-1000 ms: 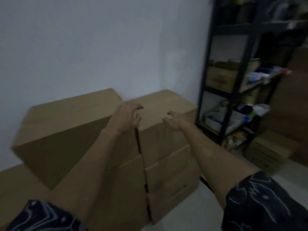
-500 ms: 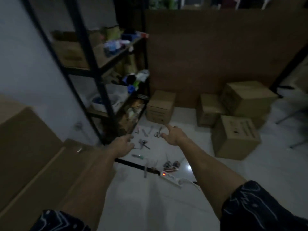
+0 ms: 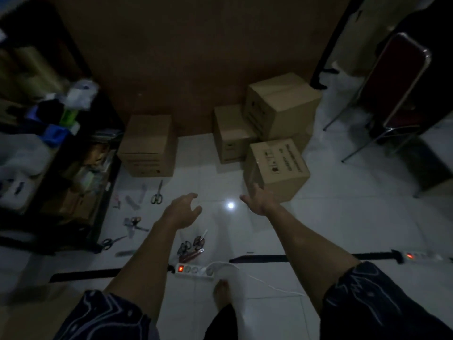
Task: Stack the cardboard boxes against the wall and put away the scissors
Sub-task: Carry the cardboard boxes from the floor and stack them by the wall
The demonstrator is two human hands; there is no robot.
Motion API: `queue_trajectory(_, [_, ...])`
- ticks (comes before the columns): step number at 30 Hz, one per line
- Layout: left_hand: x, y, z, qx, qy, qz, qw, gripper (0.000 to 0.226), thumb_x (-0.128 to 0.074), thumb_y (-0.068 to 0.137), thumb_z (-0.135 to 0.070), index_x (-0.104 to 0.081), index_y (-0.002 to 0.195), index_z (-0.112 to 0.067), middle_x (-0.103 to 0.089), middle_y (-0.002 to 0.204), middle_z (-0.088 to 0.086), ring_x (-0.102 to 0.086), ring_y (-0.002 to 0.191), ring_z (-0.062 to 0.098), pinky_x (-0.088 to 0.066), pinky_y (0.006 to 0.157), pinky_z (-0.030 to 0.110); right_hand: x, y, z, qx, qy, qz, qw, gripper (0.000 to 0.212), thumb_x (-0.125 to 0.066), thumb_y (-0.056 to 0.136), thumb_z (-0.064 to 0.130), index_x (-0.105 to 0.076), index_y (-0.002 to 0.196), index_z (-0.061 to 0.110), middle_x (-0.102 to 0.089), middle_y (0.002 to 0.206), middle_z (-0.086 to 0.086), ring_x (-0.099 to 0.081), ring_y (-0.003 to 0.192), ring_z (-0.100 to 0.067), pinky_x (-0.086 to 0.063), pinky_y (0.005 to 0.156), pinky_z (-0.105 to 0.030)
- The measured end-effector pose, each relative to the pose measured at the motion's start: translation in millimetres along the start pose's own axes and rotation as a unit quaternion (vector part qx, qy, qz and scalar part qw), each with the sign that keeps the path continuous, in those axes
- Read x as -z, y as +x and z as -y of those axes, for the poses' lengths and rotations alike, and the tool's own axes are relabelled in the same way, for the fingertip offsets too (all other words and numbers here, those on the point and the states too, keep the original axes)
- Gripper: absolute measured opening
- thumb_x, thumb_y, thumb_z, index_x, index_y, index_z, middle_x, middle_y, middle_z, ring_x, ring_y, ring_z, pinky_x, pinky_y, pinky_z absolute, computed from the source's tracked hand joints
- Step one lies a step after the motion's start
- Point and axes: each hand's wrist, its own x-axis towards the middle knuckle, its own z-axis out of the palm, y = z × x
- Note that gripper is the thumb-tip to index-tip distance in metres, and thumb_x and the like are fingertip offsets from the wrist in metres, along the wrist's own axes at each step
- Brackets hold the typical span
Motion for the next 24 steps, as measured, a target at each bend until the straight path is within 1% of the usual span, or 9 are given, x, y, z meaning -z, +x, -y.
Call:
queue_trajectory(4, [-8,88,-53,-0.013,-0.028,0.033,0.999,0.055,-0.051,0.096,-0.038,-0.037,0.145,-0.018,-0.045,0.145,0.011,-0.045,0.129,0.027,-0.038,0.107,0.034,38,77,-46,-0.043,0.047,-0.022,0.998,0.077,-0.044,0.097,0.057,-0.014,0.157,0.021,-0.026,0.157,-0.019,-0.029,0.142,-0.039,-0.03,0.113,-0.049])
queue_trajectory(7, [-26,145,-85,-0.007,-0.058,0.067,0.996,0.054,-0.051,0.097,-0.037,-0.036,0.146,-0.018,-0.045,0.145,0.011,-0.045,0.13,0.026,-0.036,0.107,0.03,59,134,-82,-0.077,0.083,-0.016,0.993,0.076,-0.046,0.096,0.057,-0.013,0.157,0.025,-0.027,0.157,-0.017,-0.031,0.14,-0.04,-0.033,0.111,-0.052])
queue_trajectory(11, [-49,223,-119,0.009,-0.091,0.074,0.993,0.053,-0.051,0.097,-0.037,-0.038,0.145,-0.018,-0.048,0.143,0.012,-0.048,0.128,0.025,-0.036,0.102,0.025,79,209,-130,-0.101,0.09,-0.019,0.991,0.079,-0.045,0.096,0.06,-0.012,0.158,0.024,-0.025,0.157,-0.018,-0.032,0.14,-0.04,-0.033,0.111,-0.052])
queue_trajectory(16, [-110,339,-154,0.057,-0.132,0.086,0.986,0.055,-0.052,0.096,-0.039,-0.038,0.145,-0.02,-0.049,0.141,0.01,-0.049,0.126,0.025,-0.038,0.102,0.028,84,333,-201,-0.118,0.076,-0.004,0.99,0.081,-0.046,0.095,0.061,-0.012,0.158,0.024,-0.022,0.159,-0.019,-0.028,0.142,-0.041,-0.032,0.113,-0.055])
queue_trajectory(19, [-166,411,-174,0.107,-0.177,0.096,0.974,0.055,-0.053,0.096,-0.039,-0.038,0.145,-0.019,-0.048,0.142,0.01,-0.048,0.127,0.023,-0.037,0.101,0.025,79,411,-249,-0.136,0.074,0.005,0.988,0.082,-0.049,0.093,0.061,-0.015,0.157,0.023,-0.025,0.156,-0.019,-0.029,0.141,-0.041,-0.032,0.112,-0.054])
queue_trajectory(20, [-178,424,-178,0.117,-0.188,0.098,0.97,0.057,-0.053,0.096,-0.039,-0.036,0.146,-0.019,-0.047,0.143,0.01,-0.046,0.129,0.022,-0.036,0.102,0.024,77,423,-259,-0.136,0.077,-0.003,0.988,0.083,-0.051,0.092,0.062,-0.017,0.157,0.024,-0.027,0.155,-0.019,-0.03,0.14,-0.041,-0.033,0.112,-0.055])
queue_trajectory(22, [-217,472,-191,0.131,-0.218,0.099,0.962,0.062,-0.051,0.097,-0.039,-0.028,0.15,-0.017,-0.04,0.148,0.003,-0.041,0.133,0.019,-0.031,0.106,0.023,70,471,-290,-0.145,0.084,-0.015,0.986,0.087,-0.055,0.088,0.063,-0.018,0.156,0.024,-0.029,0.154,-0.019,-0.031,0.139,-0.042,-0.033,0.111,-0.057])
queue_trajectory(23, [-229,488,-195,0.134,-0.234,0.093,0.958,0.063,-0.051,0.097,-0.037,-0.025,0.15,-0.016,-0.036,0.146,-0.004,-0.039,0.133,0.016,-0.029,0.106,0.02,67,485,-302,-0.149,0.086,-0.021,0.985,0.09,-0.057,0.087,0.065,-0.017,0.156,0.024,-0.028,0.154,-0.018,-0.029,0.14,-0.042,-0.032,0.111,-0.058])
queue_trajectory(24, [-246,507,-198,0.144,-0.25,0.083,0.954,0.063,-0.051,0.098,-0.035,-0.024,0.15,-0.015,-0.034,0.14,-0.009,-0.039,0.128,0.011,-0.028,0.102,0.017,62,505,-316,-0.153,0.088,-0.021,0.984,0.094,-0.058,0.085,0.067,-0.014,0.157,0.024,-0.024,0.156,-0.018,-0.025,0.142,-0.042,-0.029,0.112,-0.059])
